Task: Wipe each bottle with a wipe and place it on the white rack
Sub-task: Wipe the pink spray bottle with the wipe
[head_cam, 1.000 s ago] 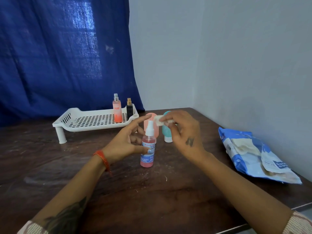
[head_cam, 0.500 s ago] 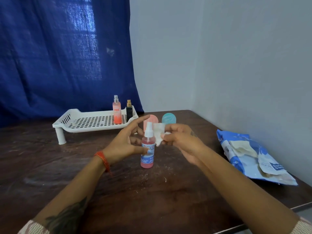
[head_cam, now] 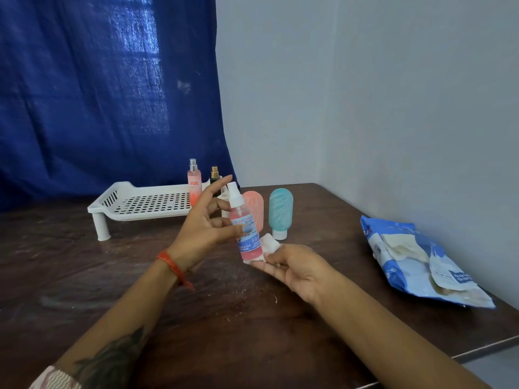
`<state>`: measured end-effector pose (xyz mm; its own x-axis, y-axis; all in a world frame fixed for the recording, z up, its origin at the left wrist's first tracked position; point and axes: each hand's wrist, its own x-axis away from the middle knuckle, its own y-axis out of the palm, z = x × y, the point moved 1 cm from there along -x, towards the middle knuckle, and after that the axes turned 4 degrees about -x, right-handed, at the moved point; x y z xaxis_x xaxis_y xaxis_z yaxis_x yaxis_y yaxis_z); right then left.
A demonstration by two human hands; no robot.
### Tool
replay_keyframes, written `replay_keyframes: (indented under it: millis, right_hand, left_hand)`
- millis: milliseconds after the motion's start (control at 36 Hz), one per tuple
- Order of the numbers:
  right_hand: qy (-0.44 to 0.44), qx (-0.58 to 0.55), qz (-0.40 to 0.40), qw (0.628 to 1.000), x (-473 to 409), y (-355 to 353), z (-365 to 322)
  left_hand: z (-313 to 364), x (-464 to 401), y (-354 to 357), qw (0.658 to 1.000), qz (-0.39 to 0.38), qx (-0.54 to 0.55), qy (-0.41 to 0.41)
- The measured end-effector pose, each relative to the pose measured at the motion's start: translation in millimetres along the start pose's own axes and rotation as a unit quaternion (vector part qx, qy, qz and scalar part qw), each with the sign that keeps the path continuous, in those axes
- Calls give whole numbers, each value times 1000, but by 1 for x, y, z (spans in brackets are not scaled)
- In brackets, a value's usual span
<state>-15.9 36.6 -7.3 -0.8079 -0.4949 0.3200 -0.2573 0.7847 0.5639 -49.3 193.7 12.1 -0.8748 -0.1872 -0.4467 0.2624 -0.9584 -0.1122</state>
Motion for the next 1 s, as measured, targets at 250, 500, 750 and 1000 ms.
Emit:
replay_keyframes:
  millis: [250, 500, 750, 1000]
  right_hand:
    - [-258, 441, 102, 854, -1, -16, -9]
    - [-313, 765, 35, 561, 3, -11, -11]
    - [-275, 758, -43, 591, 5, -9, -28]
    - [-338, 672, -177, 635, 2, 27, -52]
  left_hand:
    - [-4, -1, -3, 999, -25, -47, 10]
    - [-10, -1, -4, 995, -40, -96, 2]
    - [-12, -1, -3, 990, -69, -126, -8]
    - [-12, 0, -4, 991, -86, -95, -29]
